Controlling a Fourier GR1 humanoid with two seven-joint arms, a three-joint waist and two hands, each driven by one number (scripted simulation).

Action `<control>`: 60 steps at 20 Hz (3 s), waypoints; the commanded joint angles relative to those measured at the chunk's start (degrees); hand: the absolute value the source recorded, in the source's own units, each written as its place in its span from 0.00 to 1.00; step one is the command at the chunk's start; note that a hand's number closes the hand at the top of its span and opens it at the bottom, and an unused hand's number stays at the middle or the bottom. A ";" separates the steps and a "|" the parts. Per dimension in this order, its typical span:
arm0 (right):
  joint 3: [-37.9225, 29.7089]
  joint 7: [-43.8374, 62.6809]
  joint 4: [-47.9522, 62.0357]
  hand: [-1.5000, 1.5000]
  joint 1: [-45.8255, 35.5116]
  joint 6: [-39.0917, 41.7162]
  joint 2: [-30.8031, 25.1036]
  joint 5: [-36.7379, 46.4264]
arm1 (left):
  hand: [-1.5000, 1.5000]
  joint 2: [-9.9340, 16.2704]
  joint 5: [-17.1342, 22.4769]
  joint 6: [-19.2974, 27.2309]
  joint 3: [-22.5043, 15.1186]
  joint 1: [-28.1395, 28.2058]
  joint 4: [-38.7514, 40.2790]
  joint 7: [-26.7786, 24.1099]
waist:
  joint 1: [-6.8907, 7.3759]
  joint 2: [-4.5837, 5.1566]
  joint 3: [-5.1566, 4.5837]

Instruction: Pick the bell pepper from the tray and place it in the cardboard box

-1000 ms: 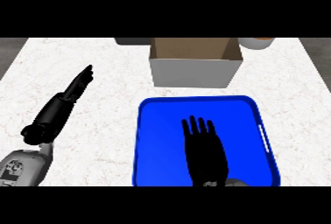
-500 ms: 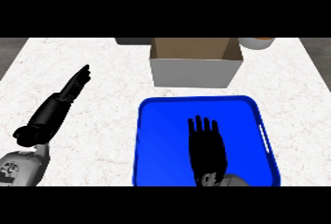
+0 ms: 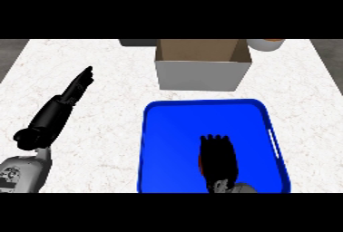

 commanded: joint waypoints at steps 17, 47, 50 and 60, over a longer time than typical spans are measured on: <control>16.97 -40.39 3.09 1.00 -14.56 -7.15 5.37 -5.14 | 0.50 -3.15 -3.22 -2.06 -1.31 -3.43 1.52 -0.64 | 5.75 1.42 0.16; -27.76 -41.38 26.23 1.00 -50.56 -25.90 5.06 -21.99 | 0.50 -4.45 -4.64 -2.02 1.41 -2.94 2.91 -1.28 | 1.20 0.45 -0.04; -25.57 -45.00 30.69 1.00 -51.00 -25.43 1.31 -17.92 | 0.50 -5.13 -5.43 -1.27 1.30 -0.09 2.72 -3.51 | 1.06 0.35 -0.04; -27.73 -56.78 56.51 1.00 -61.20 -10.91 -7.02 -18.62 | 0.50 -5.89 -4.97 -1.77 1.19 -5.29 1.84 1.14 | 2.29 0.98 -0.03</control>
